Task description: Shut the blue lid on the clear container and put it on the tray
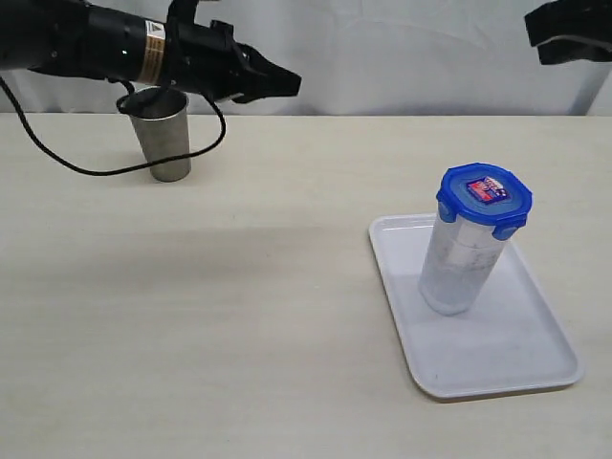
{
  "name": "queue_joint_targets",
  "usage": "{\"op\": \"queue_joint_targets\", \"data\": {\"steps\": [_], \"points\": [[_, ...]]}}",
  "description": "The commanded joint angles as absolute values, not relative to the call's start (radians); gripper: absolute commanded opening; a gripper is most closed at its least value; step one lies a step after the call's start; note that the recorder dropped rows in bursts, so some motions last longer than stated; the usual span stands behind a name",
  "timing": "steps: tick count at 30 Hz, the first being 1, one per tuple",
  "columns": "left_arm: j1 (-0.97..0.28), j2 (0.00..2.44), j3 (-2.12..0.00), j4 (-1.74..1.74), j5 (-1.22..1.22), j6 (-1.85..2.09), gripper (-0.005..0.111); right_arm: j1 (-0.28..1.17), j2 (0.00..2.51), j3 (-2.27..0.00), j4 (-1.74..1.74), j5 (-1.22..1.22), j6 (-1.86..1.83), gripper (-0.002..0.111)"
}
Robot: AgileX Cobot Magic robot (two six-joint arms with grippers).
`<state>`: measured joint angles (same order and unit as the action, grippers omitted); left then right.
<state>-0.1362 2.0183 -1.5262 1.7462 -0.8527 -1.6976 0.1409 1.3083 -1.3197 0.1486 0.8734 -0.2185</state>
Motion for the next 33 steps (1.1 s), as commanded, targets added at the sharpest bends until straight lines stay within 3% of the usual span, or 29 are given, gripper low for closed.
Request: {"op": "queue_joint_targets", "data": {"steps": [1, 6, 11, 17, 33], "points": [[-0.104, 1.937, -1.525, 1.744, -0.773, -1.813, 0.000, 0.142, 1.204, -1.228, 0.167, 0.712, -0.230, 0.004], [-0.032, 1.793, -1.431, 1.744, -0.672, -1.886, 0.000, 0.142, 1.050, -1.094, 0.235, 0.502, -0.281, 0.004], [-0.012, 1.579, -1.189, 1.744, -0.307, -1.820, 0.000, 0.142, 0.907, -0.963, 0.270, 0.276, -0.281, 0.004], [-0.012, 1.356, -1.003, 1.744, -0.068, -1.803, 0.000, 0.142, 0.766, -0.794, 0.329, 0.061, -0.276, 0.004], [-0.012, 0.798, -0.708, 1.744, -0.082, -1.818, 0.000, 0.142, 0.421, -0.772, 0.329, 0.166, -0.276, 0.004]]}}
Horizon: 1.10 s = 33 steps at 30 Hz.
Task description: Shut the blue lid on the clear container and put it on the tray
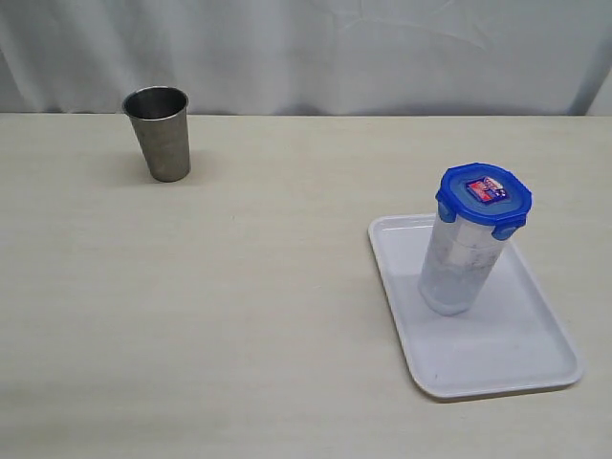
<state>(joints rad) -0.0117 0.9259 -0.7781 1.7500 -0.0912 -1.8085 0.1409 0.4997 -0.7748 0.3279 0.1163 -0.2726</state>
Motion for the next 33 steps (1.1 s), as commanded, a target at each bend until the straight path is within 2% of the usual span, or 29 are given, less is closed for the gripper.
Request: {"op": "queue_joint_targets", "data": {"steps": [1, 15, 20, 33], "points": [[-0.012, 0.756, -0.690, 1.744, -0.085, -1.830, 0.000, 0.142, 0.396, -0.769, 0.329, 0.184, -0.276, 0.004], [-0.012, 0.208, -0.619, 1.744, -0.245, -1.836, 0.000, 0.142, 0.003, -0.598, 0.354, 0.204, -0.277, 0.004], [-0.012, 0.000, -0.619, 1.733, -0.219, -1.836, 0.000, 0.142, 0.000, -0.639, 0.352, 0.336, -0.275, 0.004], [-0.012, 0.000, -0.633, 1.734, -0.274, -1.836, 0.000, 0.142, 0.000, -0.648, 0.356, 0.342, -0.269, 0.004]]}}
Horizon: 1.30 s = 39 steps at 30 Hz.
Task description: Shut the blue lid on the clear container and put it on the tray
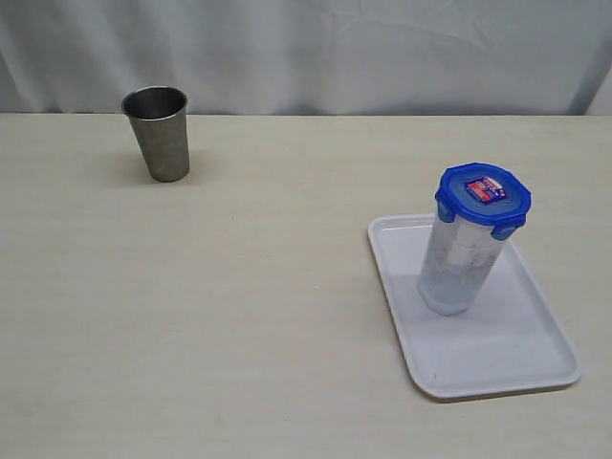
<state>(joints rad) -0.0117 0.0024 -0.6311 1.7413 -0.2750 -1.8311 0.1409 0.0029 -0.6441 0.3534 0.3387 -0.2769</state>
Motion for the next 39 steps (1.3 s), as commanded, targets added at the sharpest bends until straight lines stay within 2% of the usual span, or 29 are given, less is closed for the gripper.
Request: {"op": "queue_joint_targets", "data": {"steps": [1, 19, 26, 29, 36, 39], "points": [[-0.012, 0.000, -0.633, 1.734, -0.274, -1.836, 0.000, 0.142, 0.000, -0.648, 0.356, 0.342, -0.269, 0.004], [-0.012, 0.000, -0.631, 1.739, -0.227, -1.781, 0.000, 0.142, 0.000, -0.648, 0.356, 0.342, -0.269, 0.004], [-0.012, 0.000, -0.631, 1.616, -0.217, -1.773, 0.000, 0.142, 0.000, -0.648, 0.356, 0.342, -0.269, 0.004], [-0.012, 0.000, -0.629, 1.330, -0.193, -1.604, 0.000, 0.142, 0.000, -0.648, 0.356, 0.342, -0.269, 0.004], [0.069, 0.000, -0.518, 0.357, -0.274, -0.704, 0.000, 0.142, 0.000, -0.648, 0.356, 0.342, -0.269, 0.004], [0.094, 0.000, -0.499, 0.215, -0.206, -0.504, 0.000, 0.142, 0.000, -0.648, 0.356, 0.342, -0.269, 0.004]]}}
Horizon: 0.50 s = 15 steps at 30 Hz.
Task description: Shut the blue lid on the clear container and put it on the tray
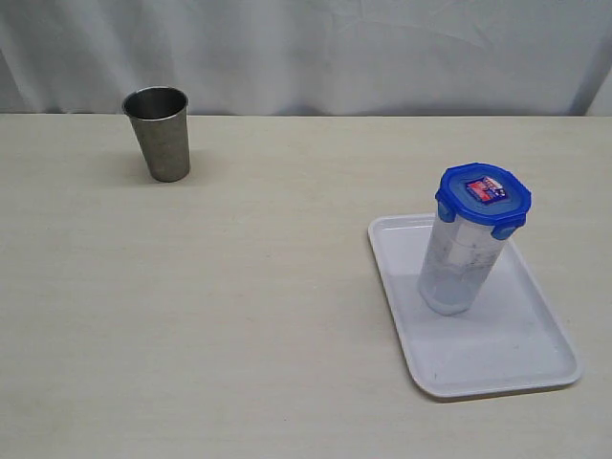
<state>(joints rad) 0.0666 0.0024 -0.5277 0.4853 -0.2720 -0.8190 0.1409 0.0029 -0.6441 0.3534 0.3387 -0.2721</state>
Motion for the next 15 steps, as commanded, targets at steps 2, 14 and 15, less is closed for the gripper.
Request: {"op": "queue_joint_targets", "data": {"steps": [2, 14, 15], "points": [[0.094, 0.000, -0.486, 0.153, -0.132, -0.435, 0.000, 0.142, 0.000, -0.648, 0.356, 0.342, -0.269, 0.004], [0.094, 0.000, -0.358, 0.041, -0.035, 0.034, 0.000, 0.142, 0.000, -0.648, 0.356, 0.342, -0.269, 0.004], [0.094, 0.000, -0.346, 0.041, -0.035, 0.036, 0.000, 0.142, 0.000, -0.648, 0.356, 0.342, -0.269, 0.004]]}}
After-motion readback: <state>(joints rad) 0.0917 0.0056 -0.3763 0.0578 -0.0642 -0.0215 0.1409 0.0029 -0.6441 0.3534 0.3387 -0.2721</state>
